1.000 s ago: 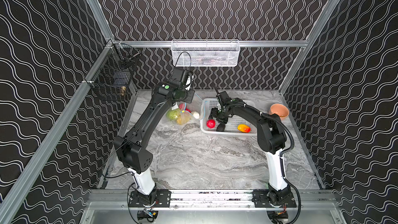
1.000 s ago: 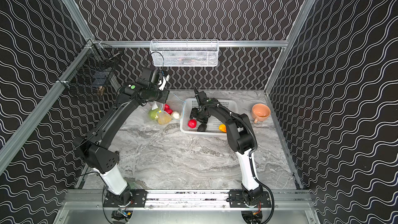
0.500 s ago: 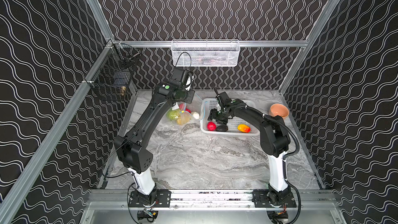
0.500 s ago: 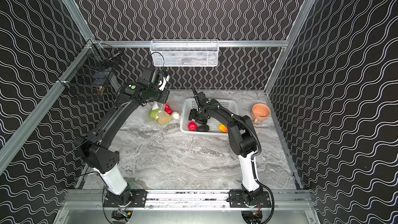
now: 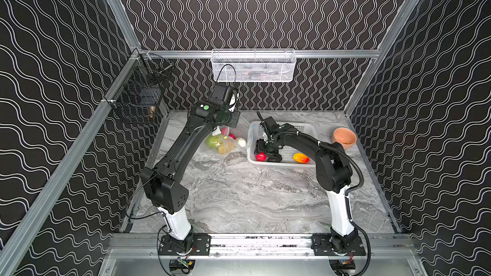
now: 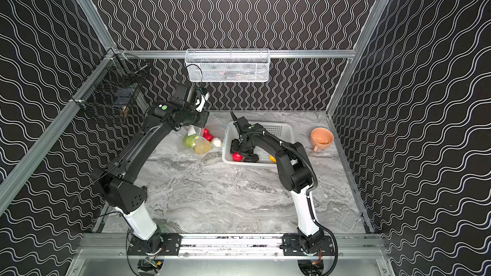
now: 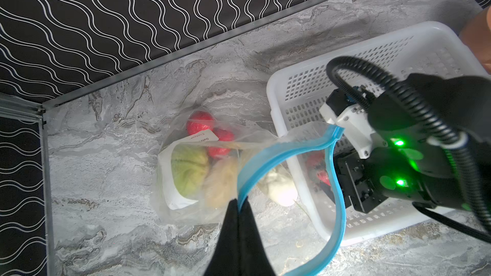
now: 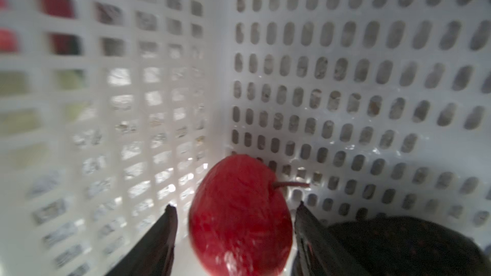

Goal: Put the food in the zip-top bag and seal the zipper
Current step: 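Close the right gripper on the red beet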

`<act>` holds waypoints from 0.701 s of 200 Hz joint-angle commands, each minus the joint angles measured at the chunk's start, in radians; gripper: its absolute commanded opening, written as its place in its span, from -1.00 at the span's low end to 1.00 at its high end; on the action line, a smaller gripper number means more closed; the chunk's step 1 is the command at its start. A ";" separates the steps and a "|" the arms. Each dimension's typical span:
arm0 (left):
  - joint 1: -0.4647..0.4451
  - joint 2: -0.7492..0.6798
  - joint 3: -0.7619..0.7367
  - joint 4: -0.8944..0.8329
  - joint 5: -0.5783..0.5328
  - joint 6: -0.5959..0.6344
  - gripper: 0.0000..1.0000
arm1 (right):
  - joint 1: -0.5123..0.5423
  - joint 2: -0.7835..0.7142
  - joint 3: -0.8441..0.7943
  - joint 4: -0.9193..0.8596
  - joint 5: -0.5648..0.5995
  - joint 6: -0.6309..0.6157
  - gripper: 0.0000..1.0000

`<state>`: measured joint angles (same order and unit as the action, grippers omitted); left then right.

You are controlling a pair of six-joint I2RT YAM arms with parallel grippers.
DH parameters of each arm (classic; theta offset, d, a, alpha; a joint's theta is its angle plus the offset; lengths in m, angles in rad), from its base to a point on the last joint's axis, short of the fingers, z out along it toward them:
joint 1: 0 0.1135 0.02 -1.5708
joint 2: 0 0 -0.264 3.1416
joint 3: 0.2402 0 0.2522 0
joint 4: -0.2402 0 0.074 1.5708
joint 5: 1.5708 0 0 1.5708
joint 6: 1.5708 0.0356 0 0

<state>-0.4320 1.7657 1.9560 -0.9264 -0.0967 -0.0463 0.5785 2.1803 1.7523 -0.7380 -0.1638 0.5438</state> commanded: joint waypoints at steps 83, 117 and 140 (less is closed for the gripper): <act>0.001 -0.015 -0.006 0.029 -0.005 0.011 -1.00 | 0.003 0.019 0.018 -0.019 0.050 -0.010 0.06; 0.002 -0.018 -0.006 0.029 -0.008 0.013 -1.00 | 0.003 -0.022 -0.005 -0.002 0.077 -0.006 -0.21; 0.002 -0.023 -0.015 0.032 -0.009 0.013 -1.00 | 0.003 -0.041 -0.019 0.010 0.087 -0.003 -0.27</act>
<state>-0.4320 1.7546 1.9476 -0.9157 -0.0975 -0.0463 0.5797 2.1601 1.7443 -0.7475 -0.1059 0.5346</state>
